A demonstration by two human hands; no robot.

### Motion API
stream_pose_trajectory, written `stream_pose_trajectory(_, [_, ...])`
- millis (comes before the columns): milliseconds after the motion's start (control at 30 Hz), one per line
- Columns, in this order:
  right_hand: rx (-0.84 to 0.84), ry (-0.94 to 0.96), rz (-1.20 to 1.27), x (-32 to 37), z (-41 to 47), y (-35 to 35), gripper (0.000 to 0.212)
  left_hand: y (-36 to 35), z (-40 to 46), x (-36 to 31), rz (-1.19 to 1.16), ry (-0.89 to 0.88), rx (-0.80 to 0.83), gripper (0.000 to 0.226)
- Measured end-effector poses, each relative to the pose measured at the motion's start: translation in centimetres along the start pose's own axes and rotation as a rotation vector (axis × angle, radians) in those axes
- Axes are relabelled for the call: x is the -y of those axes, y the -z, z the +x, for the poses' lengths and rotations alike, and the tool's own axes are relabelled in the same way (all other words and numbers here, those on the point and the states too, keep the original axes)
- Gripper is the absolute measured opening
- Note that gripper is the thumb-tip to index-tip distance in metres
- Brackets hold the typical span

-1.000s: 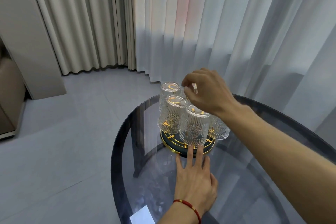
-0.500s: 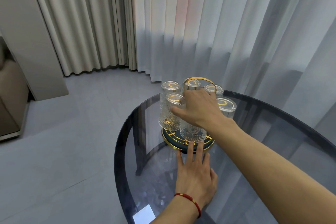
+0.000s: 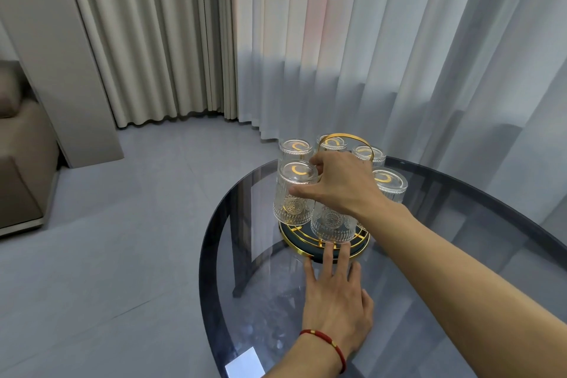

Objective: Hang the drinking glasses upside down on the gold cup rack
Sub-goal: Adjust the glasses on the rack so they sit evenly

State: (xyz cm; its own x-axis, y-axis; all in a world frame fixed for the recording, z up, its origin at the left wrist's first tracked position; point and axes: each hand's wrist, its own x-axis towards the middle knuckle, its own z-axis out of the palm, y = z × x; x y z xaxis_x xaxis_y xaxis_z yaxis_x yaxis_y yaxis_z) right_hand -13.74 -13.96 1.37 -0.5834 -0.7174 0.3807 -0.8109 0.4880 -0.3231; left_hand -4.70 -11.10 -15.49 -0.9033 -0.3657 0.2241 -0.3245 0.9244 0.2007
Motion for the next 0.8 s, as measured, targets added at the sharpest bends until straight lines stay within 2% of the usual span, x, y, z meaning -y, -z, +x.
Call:
stream_pose_trajectory(200, [0.02, 0.028, -0.025, -0.4, 0.0, 0.01, 0.076, -0.28, -0.08, 0.01, 0.003, 0.003, -0.034, 0.051])
stream_pose_trajectory(800, [0.039, 0.084, -0.076, -1.07, -0.03, -0.09, 0.075, -0.54, 0.04, 0.09, 0.008, 0.004, 0.0, 0.054])
